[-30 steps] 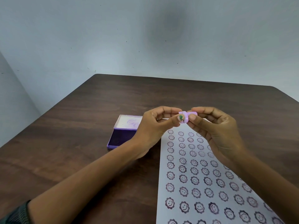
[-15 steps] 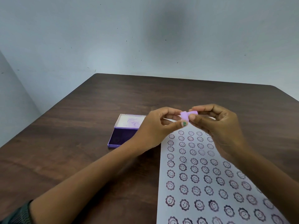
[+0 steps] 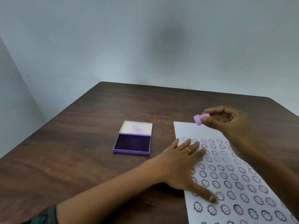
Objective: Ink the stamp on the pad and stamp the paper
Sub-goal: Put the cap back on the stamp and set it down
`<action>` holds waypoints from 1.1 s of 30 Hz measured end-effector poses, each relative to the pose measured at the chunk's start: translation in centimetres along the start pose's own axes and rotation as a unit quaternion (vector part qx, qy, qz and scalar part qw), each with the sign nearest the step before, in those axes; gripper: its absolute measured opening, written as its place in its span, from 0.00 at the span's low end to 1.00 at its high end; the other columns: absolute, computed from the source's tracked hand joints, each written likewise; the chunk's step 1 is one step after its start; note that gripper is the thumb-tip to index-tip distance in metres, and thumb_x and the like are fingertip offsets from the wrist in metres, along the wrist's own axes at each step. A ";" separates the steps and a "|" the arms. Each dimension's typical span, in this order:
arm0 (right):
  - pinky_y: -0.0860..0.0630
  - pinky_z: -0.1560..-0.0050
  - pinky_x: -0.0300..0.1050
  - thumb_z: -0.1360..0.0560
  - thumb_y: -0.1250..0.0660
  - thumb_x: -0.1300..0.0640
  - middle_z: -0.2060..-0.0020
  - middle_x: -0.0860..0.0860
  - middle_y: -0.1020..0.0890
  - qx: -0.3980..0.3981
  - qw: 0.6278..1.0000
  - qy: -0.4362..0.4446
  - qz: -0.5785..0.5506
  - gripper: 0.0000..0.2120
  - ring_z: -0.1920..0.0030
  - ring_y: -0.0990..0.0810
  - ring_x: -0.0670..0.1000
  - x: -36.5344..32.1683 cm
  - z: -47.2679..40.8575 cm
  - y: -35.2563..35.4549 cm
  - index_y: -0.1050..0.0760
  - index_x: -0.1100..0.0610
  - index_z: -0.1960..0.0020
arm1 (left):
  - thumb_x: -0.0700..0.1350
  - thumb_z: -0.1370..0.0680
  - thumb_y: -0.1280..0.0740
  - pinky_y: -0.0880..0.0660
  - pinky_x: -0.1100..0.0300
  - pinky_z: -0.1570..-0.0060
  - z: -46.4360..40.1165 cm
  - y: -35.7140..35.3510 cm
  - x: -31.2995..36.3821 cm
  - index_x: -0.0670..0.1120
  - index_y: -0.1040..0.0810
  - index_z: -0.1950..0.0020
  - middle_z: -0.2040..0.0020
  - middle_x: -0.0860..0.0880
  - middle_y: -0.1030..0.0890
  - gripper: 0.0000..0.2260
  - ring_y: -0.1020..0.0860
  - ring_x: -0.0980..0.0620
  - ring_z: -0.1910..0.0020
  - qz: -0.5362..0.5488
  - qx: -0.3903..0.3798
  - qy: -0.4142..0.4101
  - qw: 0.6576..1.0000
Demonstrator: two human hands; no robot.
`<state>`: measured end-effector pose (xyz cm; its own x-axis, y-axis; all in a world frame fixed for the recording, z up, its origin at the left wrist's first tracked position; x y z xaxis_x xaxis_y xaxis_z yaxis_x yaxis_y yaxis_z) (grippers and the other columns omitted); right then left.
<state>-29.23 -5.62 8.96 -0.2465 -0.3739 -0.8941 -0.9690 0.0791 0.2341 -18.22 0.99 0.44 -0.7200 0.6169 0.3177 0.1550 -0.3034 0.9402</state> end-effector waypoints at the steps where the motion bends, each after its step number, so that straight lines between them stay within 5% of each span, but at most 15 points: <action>1: 0.22 0.63 0.33 0.36 0.25 0.57 0.62 0.45 0.14 -0.019 0.999 0.008 0.027 0.10 0.59 0.16 0.43 -0.3 -0.1 -0.6 0.20 0.52 0.55 | 0.69 0.31 0.35 0.69 0.52 0.30 -0.2 0.0 0.3 0.51 0.58 0.22 0.21 0.50 0.59 0.48 0.63 0.52 0.24 0.004 0.014 -0.005 1.000; 11: 0.27 0.66 0.26 0.35 0.26 0.59 0.61 0.46 0.18 -0.136 0.962 0.065 0.228 0.08 0.61 0.20 0.42 -0.5 -1.4 -7.9 0.20 0.52 0.57 | 0.65 0.26 0.38 0.63 0.56 0.30 0.3 2.0 1.1 0.46 0.48 0.23 0.21 0.46 0.49 0.40 0.54 0.50 0.23 0.013 0.092 -0.026 0.995; 16: 0.29 0.62 0.33 0.33 0.28 0.59 0.60 0.49 0.18 -0.175 0.945 0.079 0.264 0.08 0.61 0.23 0.42 0.6 -1.5 -10.3 0.21 0.53 0.55 | 0.59 0.24 0.37 0.44 0.54 0.27 3.2 4.7 1.0 0.50 0.27 0.32 0.28 0.49 0.30 0.23 0.38 0.52 0.28 0.041 0.132 -0.065 0.988; 22: 0.30 0.57 0.33 0.32 0.28 0.50 0.51 0.48 0.20 -0.202 0.937 0.081 0.272 0.20 0.52 0.23 0.45 -0.1 -1.8 -10.2 0.26 0.53 0.43 | 0.58 0.25 0.34 0.32 0.60 0.37 7.9 8.0 -2.7 0.55 0.21 0.41 0.40 0.56 0.20 0.15 0.28 0.60 0.38 0.057 0.262 -0.062 0.961; 27: 0.30 0.52 0.39 0.28 0.33 0.49 0.48 0.48 0.20 -0.203 0.933 0.100 0.279 0.15 0.49 0.23 0.47 -2.0 -2.6 -12.0 0.24 0.53 0.44 | 0.64 0.30 0.34 0.34 0.55 0.34 11.5 9.4 -10.7 0.60 0.26 0.37 0.37 0.61 0.24 0.23 0.32 0.60 0.35 0.057 0.304 0.068 0.949; 33: 0.29 0.53 0.40 0.28 0.33 0.54 0.50 0.53 0.18 -0.270 0.899 0.111 0.327 0.10 0.52 0.22 0.49 -1.8 -2.9 -17.5 0.22 0.57 0.49 | 0.73 0.45 0.33 0.41 0.51 0.30 14.5 6.7 -18.4 0.63 0.38 0.32 0.28 0.61 0.39 0.43 0.42 0.55 0.29 0.122 0.179 0.236 0.947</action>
<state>-11.82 -9.04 7.58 -0.6936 -0.5899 -0.4136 -0.4536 -0.0884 0.8868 5.89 -1.83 2.72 -0.8423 0.1418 0.5200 0.5141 -0.0779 0.8542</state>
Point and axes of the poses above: each hand's wrist, its own z-axis away from the middle knuckle, its own y-axis out of the back of the hand, x = y × z, the point moved 9 cm from there along -z, towards the middle knuckle
